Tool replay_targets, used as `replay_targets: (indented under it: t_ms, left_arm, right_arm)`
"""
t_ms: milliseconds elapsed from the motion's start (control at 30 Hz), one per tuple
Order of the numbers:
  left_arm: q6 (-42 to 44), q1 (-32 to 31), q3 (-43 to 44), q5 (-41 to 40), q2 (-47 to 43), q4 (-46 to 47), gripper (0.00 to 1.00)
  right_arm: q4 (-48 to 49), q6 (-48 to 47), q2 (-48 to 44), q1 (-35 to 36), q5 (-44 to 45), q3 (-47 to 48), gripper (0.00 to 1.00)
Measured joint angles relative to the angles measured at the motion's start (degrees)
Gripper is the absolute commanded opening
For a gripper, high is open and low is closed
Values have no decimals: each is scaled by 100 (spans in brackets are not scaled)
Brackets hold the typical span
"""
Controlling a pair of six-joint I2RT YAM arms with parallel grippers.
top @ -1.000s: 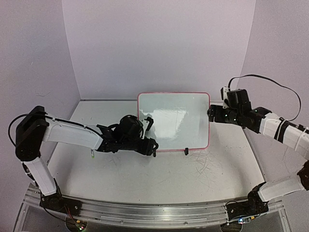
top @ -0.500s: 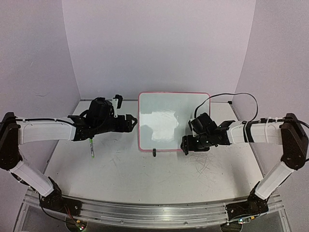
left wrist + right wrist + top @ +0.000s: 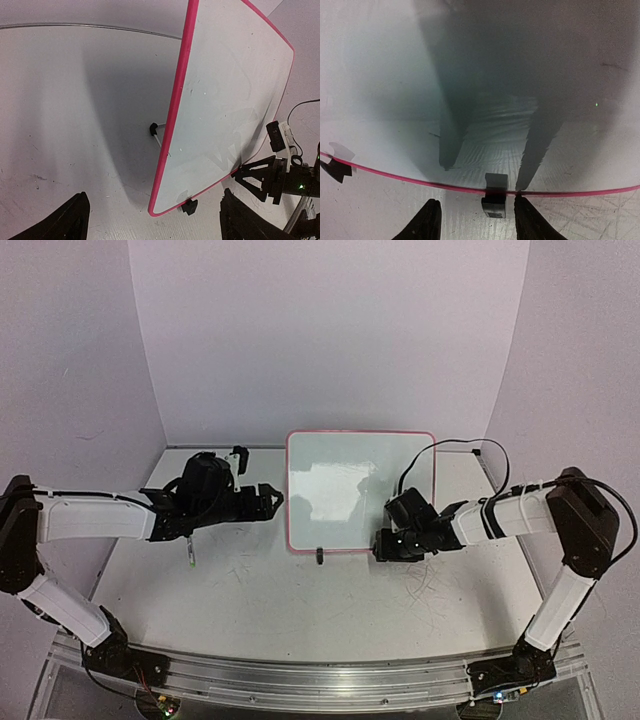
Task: Write a sentence on the whiteboard
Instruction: Move the whiteboard to the center of the board.
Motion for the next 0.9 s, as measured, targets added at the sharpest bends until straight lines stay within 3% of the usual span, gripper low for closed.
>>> replay_targets:
  t_ms: [233,367,500,900]
  left_arm:
    - [-105,0,-238,-25,-276,28,93]
    - [-104,0,-238,-76,-407,49,93]
    - [-97,0,-280,-170,-532,77,93]
    - [-56,0,-674,-637,-1198,80,95]
  right_arm:
    - [462,69,116,174,487,-229,29]
    - [571,-23,161,264,715,-295,12]
    - [710,-183,155,297,875,-418,2]
    - [971,-362,-88,811,1341,-857,0]
